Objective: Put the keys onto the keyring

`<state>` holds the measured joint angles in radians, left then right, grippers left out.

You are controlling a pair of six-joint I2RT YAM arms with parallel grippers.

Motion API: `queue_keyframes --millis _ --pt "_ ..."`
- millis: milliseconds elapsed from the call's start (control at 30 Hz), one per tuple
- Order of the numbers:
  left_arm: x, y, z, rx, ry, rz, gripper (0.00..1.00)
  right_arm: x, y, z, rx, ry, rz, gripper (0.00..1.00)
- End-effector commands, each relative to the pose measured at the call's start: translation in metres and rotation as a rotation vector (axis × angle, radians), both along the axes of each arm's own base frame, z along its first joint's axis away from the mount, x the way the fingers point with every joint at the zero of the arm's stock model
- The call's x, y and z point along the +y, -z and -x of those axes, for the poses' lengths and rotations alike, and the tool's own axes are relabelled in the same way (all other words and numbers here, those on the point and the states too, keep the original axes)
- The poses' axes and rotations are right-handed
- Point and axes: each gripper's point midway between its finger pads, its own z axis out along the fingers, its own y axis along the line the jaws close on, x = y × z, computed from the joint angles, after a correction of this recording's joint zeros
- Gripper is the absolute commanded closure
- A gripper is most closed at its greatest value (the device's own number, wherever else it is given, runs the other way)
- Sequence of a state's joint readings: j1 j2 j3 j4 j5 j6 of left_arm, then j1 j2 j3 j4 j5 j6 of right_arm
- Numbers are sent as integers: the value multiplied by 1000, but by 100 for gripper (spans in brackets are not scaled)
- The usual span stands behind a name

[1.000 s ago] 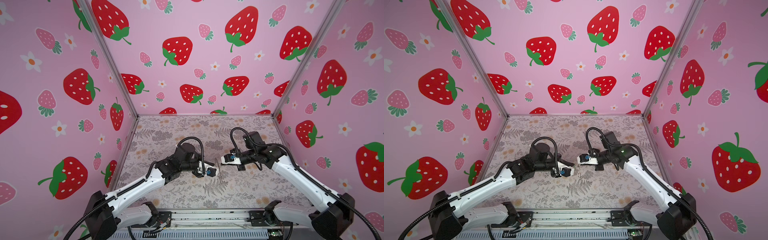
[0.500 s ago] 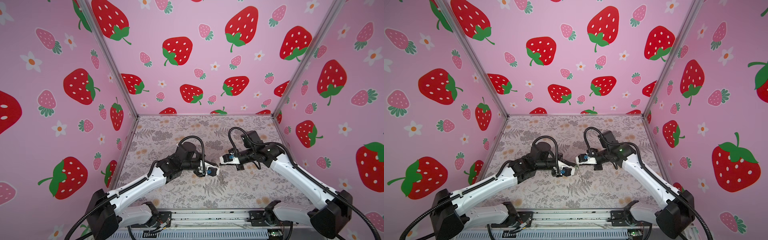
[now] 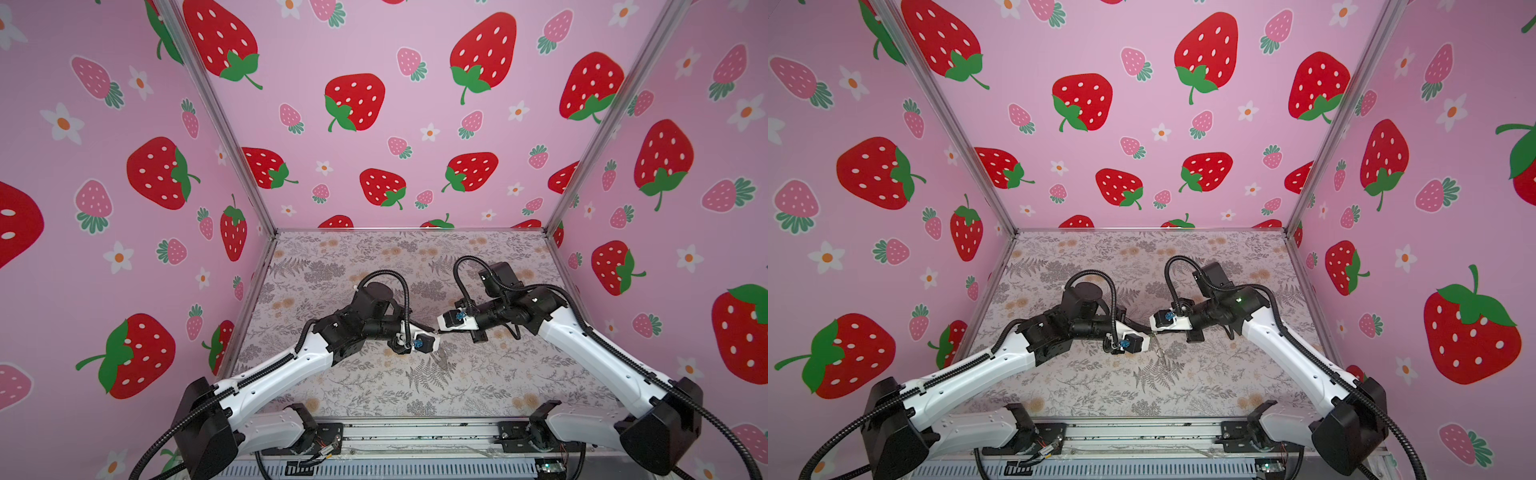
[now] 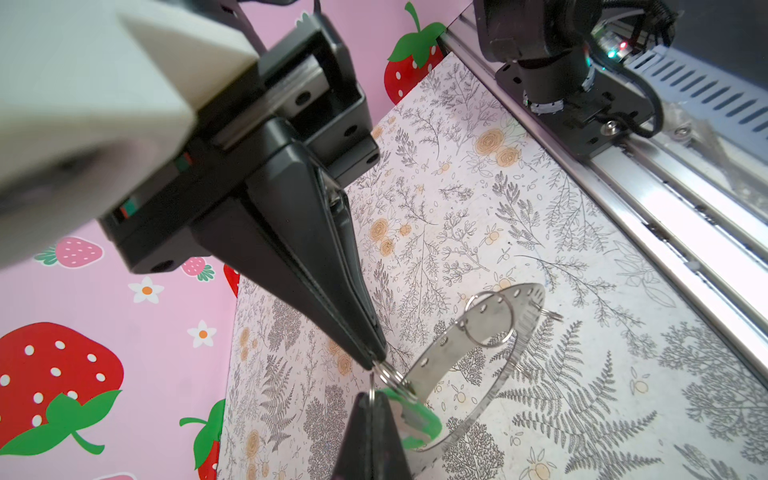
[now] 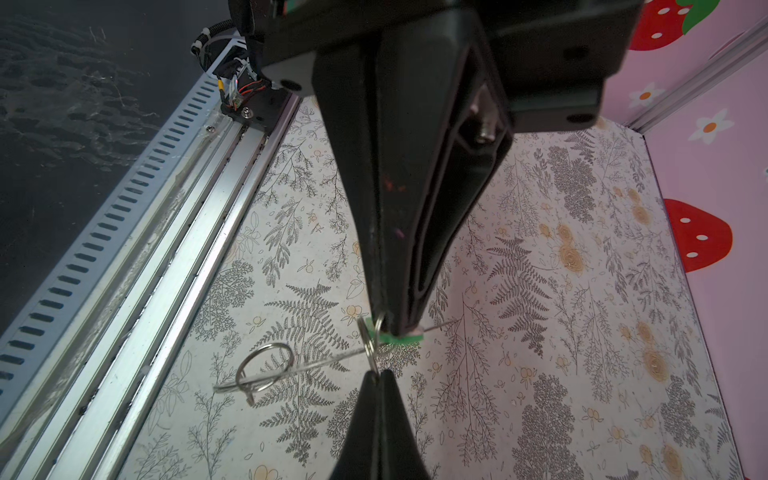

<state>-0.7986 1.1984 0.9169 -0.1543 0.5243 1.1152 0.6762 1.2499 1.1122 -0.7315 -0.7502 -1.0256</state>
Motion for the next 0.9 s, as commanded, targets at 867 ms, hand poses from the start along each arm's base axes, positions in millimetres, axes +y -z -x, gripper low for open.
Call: queue_keyframes --millis 867 --pt "1 -11 17 -12 93 -11 100 7 -11 10 9 -60 5 100"
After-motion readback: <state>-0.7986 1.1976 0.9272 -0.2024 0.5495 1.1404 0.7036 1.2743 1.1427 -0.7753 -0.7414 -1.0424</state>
